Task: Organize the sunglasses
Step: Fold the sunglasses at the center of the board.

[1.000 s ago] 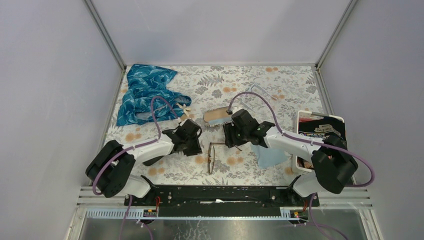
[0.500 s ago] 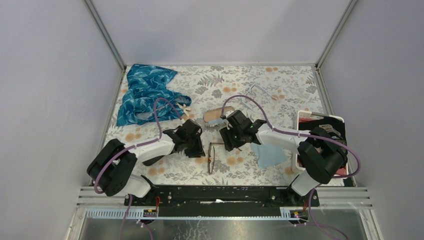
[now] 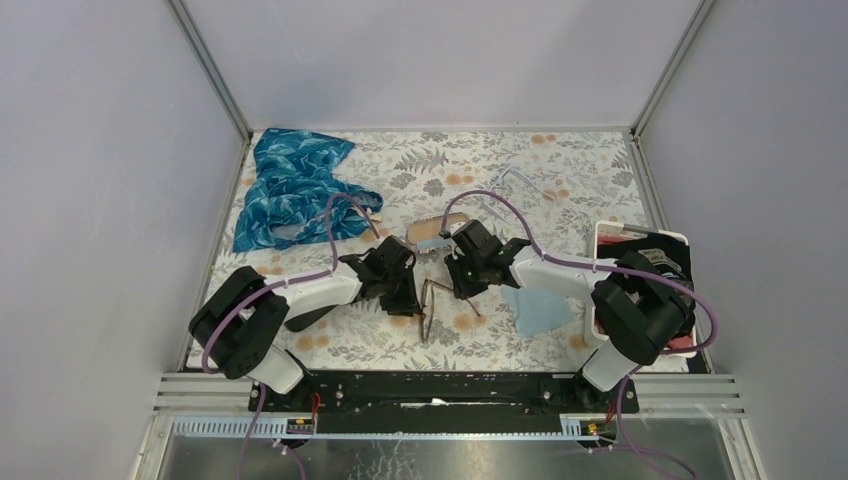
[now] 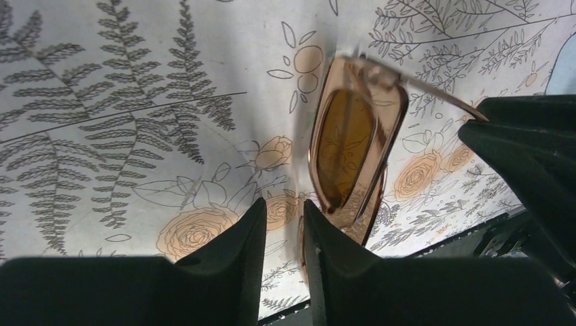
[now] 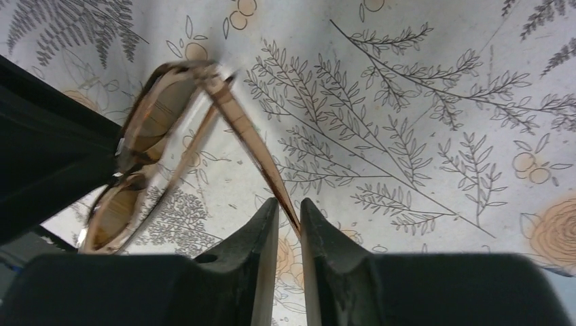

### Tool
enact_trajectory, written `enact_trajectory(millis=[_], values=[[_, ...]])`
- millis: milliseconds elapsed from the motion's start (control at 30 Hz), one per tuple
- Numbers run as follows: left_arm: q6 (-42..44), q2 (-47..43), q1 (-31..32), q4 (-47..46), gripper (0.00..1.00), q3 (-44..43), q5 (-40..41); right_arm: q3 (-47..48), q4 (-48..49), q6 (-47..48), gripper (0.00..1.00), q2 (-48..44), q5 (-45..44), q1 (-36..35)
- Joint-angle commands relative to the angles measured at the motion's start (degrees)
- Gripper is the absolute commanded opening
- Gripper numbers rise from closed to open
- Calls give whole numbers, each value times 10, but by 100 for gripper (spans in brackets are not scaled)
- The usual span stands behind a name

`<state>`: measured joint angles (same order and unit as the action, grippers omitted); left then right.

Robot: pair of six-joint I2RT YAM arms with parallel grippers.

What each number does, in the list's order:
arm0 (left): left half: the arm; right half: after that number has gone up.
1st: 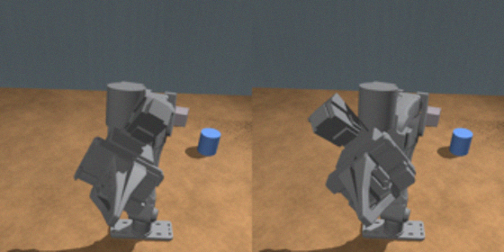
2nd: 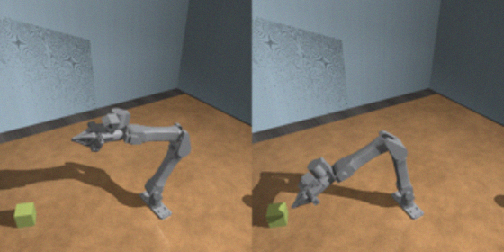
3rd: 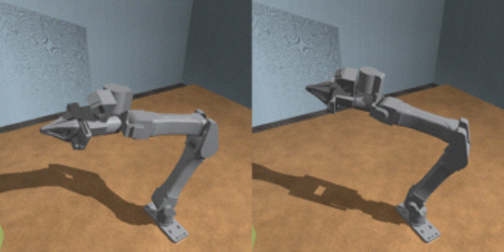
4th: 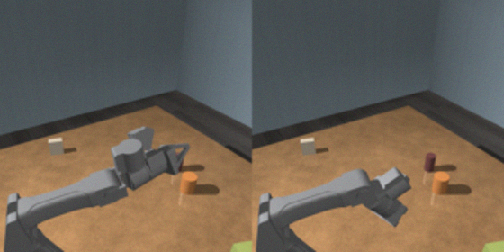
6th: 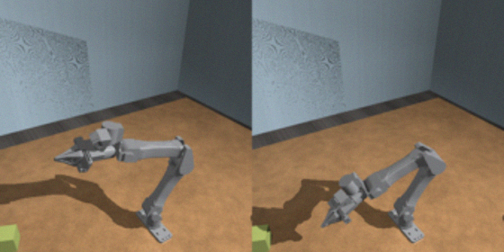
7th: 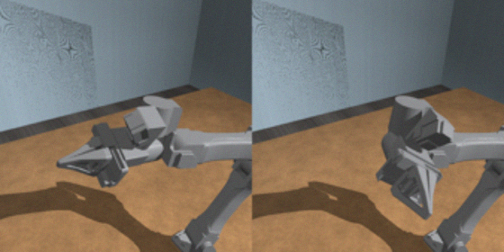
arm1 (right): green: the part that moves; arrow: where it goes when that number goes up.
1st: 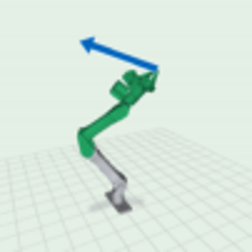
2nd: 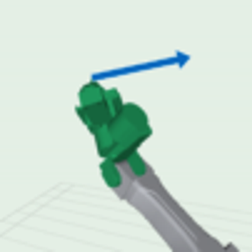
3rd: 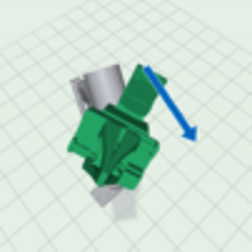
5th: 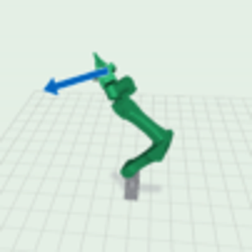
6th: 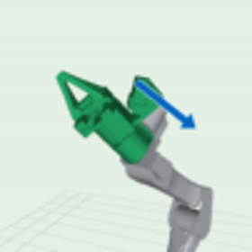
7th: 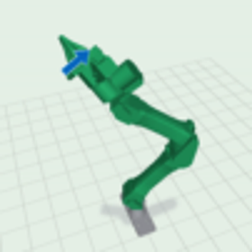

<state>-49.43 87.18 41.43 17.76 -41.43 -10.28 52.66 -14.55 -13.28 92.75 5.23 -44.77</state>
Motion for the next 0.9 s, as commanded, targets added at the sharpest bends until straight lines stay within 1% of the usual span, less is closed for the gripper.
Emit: enact_trajectory(millis=[0, 133, 167, 267, 400, 467, 567, 733, 867], values=[[1, 28, 16, 8, 31, -3, 6, 4, 12, -38, 22, -6, 30, -1], [-9, 32, 25, 0, 31, -5, 5, -13, 20, -73, 12, -16, 30, -1], [-10, 34, 27, -1, 31, -6, 5, -15, 20, -85, 11, -17, 28, -1], [-11, 43, 34, -4, 31, -14, 5, -18, 26, -108, 11, -23, 29, -1], [-15, 58, 45, -12, 31, -25, 3, -17, 42, -132, 15, -27, 45, -3], [-16, 67, 51, -13, 30, -32, 4, -13, 42, -136, 18, -29, 46, -5], [-17, 74, 56, -13, 30, -37, 6, -7, 33, -135, 25, -33, 45, -7], [-9, 57, 56, 6, 30, -35, 22, -8, 12, -128, 41, -56, 30, -6], [-2, 26, 53, 38, 30, -35, 48, -16, 3, -129, 52, -80, 20, -6]])
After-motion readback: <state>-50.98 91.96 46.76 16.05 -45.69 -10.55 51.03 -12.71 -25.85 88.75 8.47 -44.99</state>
